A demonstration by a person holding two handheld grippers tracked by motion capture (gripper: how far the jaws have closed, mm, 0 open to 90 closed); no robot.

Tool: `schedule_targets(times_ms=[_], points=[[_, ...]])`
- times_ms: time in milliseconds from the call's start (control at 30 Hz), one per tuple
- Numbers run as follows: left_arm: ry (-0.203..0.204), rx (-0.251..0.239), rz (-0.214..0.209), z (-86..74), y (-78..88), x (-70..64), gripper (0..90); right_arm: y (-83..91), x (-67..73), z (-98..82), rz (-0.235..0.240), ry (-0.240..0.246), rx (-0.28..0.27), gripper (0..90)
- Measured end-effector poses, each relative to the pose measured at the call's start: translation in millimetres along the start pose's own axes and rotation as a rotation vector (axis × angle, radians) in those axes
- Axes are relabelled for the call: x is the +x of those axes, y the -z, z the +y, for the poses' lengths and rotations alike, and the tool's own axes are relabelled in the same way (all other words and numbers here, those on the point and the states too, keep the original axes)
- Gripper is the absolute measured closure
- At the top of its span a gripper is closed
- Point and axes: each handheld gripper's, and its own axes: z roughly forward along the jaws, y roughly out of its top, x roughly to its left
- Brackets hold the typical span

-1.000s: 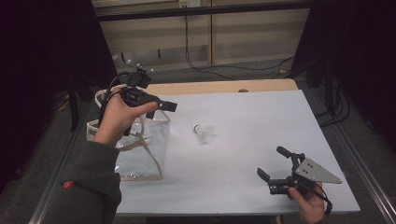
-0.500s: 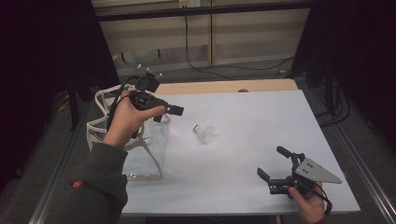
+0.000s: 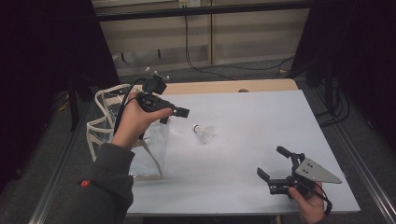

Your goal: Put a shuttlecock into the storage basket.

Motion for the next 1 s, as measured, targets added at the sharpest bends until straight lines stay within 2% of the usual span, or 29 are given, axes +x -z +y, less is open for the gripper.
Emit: schedule_targets(times_ms=[267,1000], points=[[0.005,0.003,-0.004,-1.1,-7.3,-2.2,10.3,-2.0,0.3,-0.8,0.008,-0.002,0.007,0.4],[-0.015,0.014,-0.014,-1.2,-29.8,-14.4,10.0,0.7,-1.3,-0.5,0.001,-0.002,0.005,0.4]])
